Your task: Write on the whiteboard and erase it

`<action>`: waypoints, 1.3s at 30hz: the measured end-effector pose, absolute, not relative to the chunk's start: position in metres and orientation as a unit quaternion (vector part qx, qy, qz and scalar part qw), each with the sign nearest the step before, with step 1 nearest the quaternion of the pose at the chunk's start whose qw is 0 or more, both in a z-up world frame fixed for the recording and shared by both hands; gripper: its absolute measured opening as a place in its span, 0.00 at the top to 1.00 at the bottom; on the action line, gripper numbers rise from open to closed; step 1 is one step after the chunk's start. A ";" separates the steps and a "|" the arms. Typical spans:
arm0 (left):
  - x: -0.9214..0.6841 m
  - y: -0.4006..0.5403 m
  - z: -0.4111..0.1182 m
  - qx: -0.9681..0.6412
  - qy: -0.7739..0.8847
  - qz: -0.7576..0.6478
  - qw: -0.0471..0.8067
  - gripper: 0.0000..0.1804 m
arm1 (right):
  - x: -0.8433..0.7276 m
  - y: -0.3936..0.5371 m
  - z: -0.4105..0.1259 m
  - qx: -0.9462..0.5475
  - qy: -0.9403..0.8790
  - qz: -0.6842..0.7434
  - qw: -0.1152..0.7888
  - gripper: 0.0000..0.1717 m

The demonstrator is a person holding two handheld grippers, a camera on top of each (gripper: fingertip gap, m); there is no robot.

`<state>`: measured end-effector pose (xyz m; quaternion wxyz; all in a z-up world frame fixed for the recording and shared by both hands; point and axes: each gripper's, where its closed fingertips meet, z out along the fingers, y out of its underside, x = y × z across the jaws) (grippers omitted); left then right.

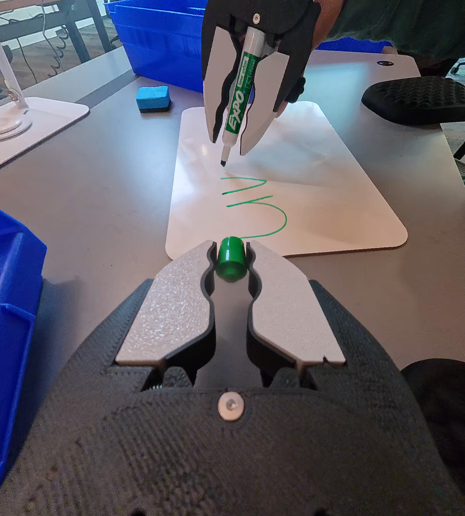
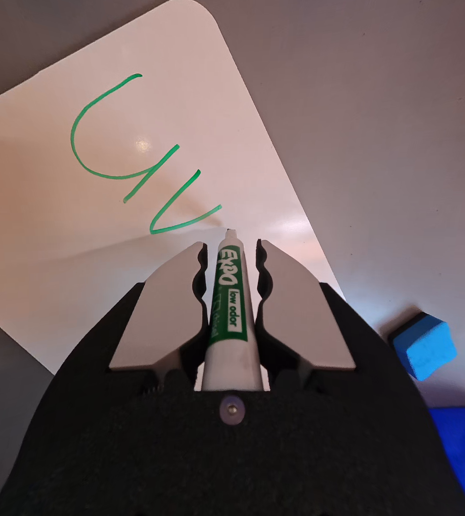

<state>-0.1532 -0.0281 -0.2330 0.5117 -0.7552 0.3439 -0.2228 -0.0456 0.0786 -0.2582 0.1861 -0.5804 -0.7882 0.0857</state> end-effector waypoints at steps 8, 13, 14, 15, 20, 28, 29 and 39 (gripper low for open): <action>-0.151 -0.028 -0.235 -0.755 0.345 -0.225 0.510 0.89 | -0.046 0.081 -0.259 -0.579 -0.788 0.084 0.190 0.80; -0.151 -0.028 -0.235 -0.756 0.343 -0.220 0.512 0.89 | -0.045 0.083 -0.258 -0.581 -0.787 0.082 0.191 0.79; -0.151 -0.028 -0.235 -0.756 0.343 -0.220 0.511 0.89 | -0.045 0.083 -0.257 -0.580 -0.788 0.081 0.192 0.79; -0.151 -0.028 -0.235 -0.757 0.344 -0.220 0.511 0.89 | -0.045 0.083 -0.257 -0.580 -0.788 0.081 0.192 0.80; -0.151 -0.028 -0.235 -0.756 0.346 -0.219 0.510 0.89 | -0.043 0.083 -0.259 -0.580 -0.789 0.080 0.187 0.80; -0.152 -0.027 -0.235 -0.758 0.343 -0.219 0.510 0.89 | -0.044 0.084 -0.259 -0.581 -0.790 0.079 0.179 0.80; -0.152 -0.027 -0.235 -0.758 0.342 -0.220 0.511 0.89 | -0.045 0.084 -0.259 -0.580 -0.790 0.081 0.179 0.80; -0.152 -0.027 -0.235 -0.758 0.343 -0.219 0.510 0.89 | -0.048 0.083 -0.262 -0.576 -0.795 0.079 0.175 0.79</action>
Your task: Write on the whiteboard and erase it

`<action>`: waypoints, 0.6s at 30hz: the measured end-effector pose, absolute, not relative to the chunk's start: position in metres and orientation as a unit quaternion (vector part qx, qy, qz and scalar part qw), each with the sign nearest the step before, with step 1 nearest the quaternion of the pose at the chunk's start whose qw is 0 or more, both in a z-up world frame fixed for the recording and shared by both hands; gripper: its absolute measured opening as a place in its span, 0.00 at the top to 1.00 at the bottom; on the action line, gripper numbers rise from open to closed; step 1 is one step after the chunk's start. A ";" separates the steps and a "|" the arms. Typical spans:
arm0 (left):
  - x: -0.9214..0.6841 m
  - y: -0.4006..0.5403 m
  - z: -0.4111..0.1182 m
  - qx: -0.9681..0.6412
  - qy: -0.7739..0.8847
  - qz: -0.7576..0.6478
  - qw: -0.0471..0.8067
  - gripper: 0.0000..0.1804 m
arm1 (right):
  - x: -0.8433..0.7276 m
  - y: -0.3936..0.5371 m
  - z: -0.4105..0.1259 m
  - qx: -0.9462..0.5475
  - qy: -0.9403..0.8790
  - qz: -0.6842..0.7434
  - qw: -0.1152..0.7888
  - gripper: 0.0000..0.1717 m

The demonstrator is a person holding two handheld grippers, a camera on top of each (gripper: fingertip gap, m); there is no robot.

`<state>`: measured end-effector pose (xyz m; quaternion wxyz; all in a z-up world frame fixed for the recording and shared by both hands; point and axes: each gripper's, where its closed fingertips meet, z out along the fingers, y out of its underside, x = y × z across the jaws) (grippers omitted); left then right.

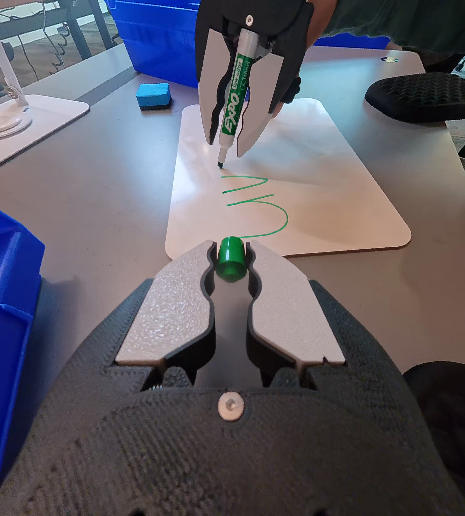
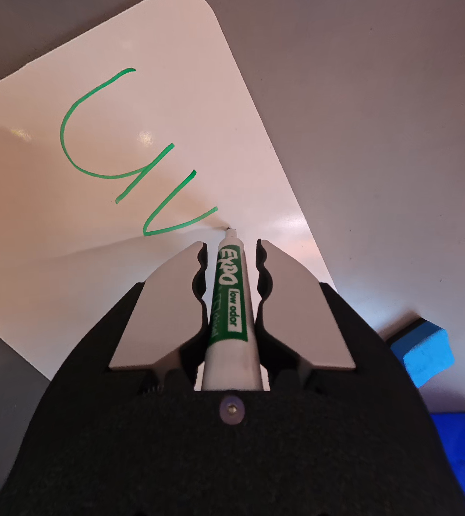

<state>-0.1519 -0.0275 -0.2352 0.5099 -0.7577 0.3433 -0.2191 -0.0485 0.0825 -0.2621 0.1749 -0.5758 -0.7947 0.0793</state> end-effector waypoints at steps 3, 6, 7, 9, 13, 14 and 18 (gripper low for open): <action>-0.152 -0.027 -0.235 -0.758 0.344 -0.218 0.510 0.89 | -0.046 0.081 -0.263 -0.577 -0.795 0.080 0.172 0.79; -0.152 -0.027 -0.236 -0.759 0.344 -0.217 0.509 0.89 | -0.037 0.075 -0.263 -0.578 -0.796 0.082 0.162 0.80; -0.152 -0.027 -0.236 -0.759 0.343 -0.217 0.509 0.89 | -0.033 0.071 -0.263 -0.577 -0.797 0.081 0.158 0.80; -0.152 -0.027 -0.236 -0.759 0.343 -0.218 0.509 0.89 | -0.022 0.064 -0.262 -0.575 -0.801 0.077 0.148 0.80; -0.152 -0.027 -0.235 -0.759 0.341 -0.221 0.509 0.89 | -0.008 0.057 -0.262 -0.572 -0.806 0.067 0.139 0.80; -0.152 -0.027 -0.235 -0.759 0.341 -0.222 0.508 0.89 | -0.009 0.058 -0.262 -0.573 -0.805 0.066 0.138 0.80; -0.152 -0.027 -0.236 -0.759 0.342 -0.219 0.508 0.89 | -0.022 0.084 -0.262 -0.574 -0.802 0.037 0.160 0.80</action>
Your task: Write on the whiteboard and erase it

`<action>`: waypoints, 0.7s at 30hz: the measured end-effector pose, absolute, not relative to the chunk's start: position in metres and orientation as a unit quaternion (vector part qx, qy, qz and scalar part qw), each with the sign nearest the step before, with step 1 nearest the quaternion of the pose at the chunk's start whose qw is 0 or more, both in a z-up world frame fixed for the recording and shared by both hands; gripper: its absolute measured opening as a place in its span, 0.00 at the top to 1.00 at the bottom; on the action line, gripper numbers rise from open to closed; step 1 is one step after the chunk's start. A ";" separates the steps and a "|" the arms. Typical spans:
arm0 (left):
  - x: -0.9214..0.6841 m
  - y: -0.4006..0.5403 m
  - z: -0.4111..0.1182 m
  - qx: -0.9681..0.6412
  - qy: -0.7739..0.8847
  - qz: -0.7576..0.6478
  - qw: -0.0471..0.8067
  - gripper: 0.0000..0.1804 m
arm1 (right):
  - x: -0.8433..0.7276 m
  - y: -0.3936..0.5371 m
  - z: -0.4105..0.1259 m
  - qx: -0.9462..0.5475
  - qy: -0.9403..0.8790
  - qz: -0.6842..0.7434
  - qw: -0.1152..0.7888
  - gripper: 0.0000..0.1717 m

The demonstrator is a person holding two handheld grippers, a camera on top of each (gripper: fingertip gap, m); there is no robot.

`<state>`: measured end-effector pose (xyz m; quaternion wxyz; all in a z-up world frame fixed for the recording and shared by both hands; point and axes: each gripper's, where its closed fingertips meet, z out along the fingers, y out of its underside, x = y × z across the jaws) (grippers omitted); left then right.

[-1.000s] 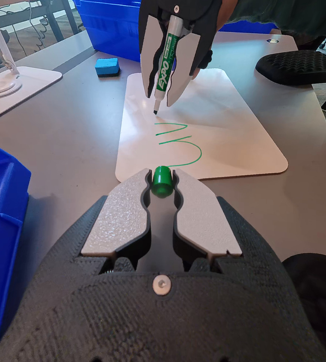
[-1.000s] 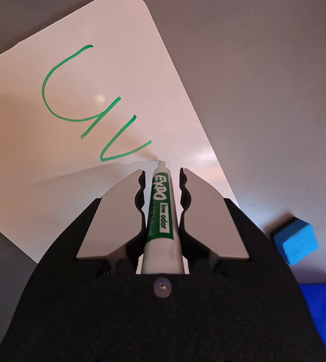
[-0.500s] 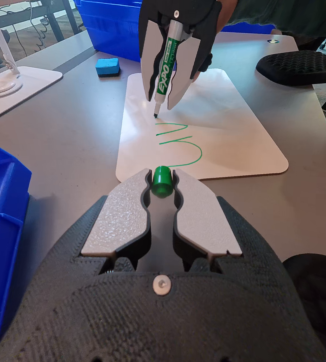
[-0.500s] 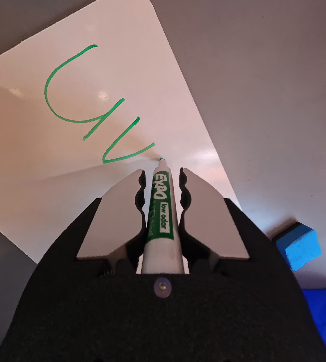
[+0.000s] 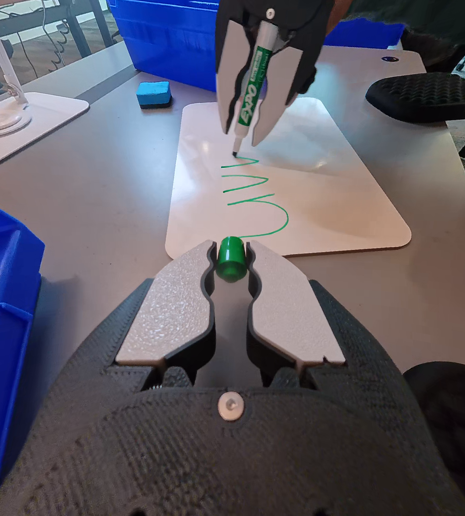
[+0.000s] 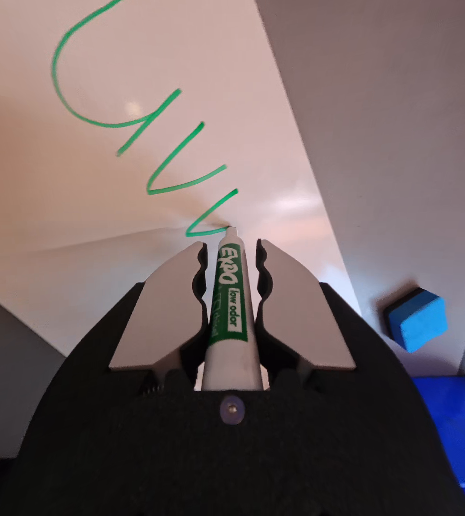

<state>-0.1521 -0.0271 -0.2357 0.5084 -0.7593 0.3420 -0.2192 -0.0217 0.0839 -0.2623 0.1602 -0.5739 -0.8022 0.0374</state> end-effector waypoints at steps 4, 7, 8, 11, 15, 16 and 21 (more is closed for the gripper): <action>-0.152 -0.027 -0.236 -0.759 0.343 -0.219 0.508 0.89 | -0.031 0.098 -0.263 -0.583 -0.795 0.044 0.162 0.79; -0.152 -0.027 -0.236 -0.760 0.341 -0.222 0.507 0.89 | -0.024 0.094 -0.263 -0.580 -0.798 0.039 0.158 0.79; -0.152 -0.027 -0.236 -0.760 0.341 -0.222 0.507 0.89 | -0.019 0.089 -0.263 -0.581 -0.799 0.040 0.151 0.80; -0.152 -0.027 -0.236 -0.760 0.342 -0.221 0.507 0.89 | 0.000 0.078 -0.263 -0.580 -0.802 0.031 0.138 0.80; -0.152 -0.027 -0.236 -0.760 0.340 -0.224 0.506 0.89 | 0.014 0.075 -0.262 -0.580 -0.805 0.020 0.127 0.79; -0.152 -0.027 -0.236 -0.760 0.339 -0.224 0.507 0.89 | 0.013 0.078 -0.262 -0.581 -0.803 0.017 0.129 0.80; -0.153 -0.027 -0.236 -0.762 0.336 -0.223 0.508 0.89 | -0.012 0.109 -0.263 -0.586 -0.795 0.015 0.156 0.80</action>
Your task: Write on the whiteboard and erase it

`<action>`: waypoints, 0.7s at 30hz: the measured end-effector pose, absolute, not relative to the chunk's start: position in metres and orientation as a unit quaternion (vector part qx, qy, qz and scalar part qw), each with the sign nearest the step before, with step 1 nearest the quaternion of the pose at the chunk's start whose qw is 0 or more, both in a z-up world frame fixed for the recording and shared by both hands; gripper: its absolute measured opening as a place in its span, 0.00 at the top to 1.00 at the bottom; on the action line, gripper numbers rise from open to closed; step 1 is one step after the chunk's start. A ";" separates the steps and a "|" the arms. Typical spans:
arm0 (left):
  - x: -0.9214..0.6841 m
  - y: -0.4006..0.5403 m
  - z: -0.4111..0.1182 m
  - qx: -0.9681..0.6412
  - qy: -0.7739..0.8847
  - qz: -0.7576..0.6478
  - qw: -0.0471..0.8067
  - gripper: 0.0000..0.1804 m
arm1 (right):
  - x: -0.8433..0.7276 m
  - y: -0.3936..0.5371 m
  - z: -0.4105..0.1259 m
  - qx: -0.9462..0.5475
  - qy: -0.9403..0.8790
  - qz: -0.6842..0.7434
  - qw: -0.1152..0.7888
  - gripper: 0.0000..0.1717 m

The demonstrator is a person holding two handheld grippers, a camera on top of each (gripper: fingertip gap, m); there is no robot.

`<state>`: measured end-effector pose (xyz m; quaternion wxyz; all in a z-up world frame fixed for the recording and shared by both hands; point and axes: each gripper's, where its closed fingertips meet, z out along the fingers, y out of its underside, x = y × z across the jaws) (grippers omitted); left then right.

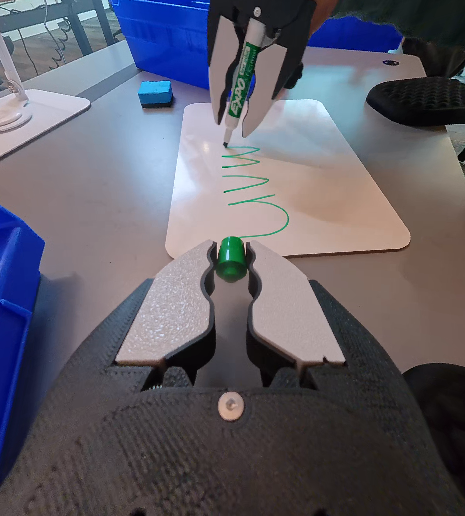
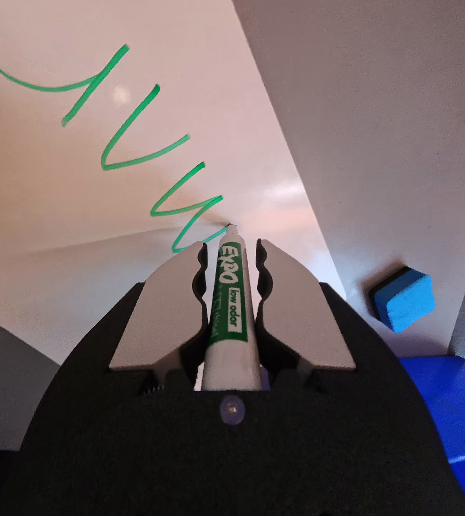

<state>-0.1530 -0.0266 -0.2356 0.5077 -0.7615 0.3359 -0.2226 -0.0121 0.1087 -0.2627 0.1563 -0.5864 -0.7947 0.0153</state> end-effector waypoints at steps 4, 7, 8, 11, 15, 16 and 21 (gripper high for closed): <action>-0.154 -0.026 -0.236 -0.763 0.333 -0.224 0.507 0.89 | -0.015 0.110 -0.262 -0.596 -0.785 0.047 0.159 0.79; -0.154 -0.026 -0.236 -0.765 0.330 -0.227 0.505 0.89 | -0.008 0.114 -0.256 -0.607 -0.774 0.053 0.172 0.80; -0.155 -0.025 -0.236 -0.765 0.329 -0.228 0.504 0.89 | -0.006 0.117 -0.255 -0.611 -0.770 0.054 0.176 0.79; -0.155 -0.025 -0.236 -0.765 0.328 -0.226 0.505 0.89 | -0.005 0.122 -0.257 -0.617 -0.764 0.056 0.179 0.79; -0.155 -0.025 -0.237 -0.767 0.330 -0.221 0.504 0.89 | -0.001 0.122 -0.263 -0.614 -0.768 0.047 0.174 0.80; -0.155 -0.025 -0.237 -0.767 0.330 -0.221 0.504 0.89 | 0.002 0.121 -0.263 -0.616 -0.768 0.044 0.171 0.80; -0.154 -0.025 -0.237 -0.766 0.331 -0.224 0.503 0.89 | 0.036 0.107 -0.263 -0.621 -0.770 0.023 0.147 0.80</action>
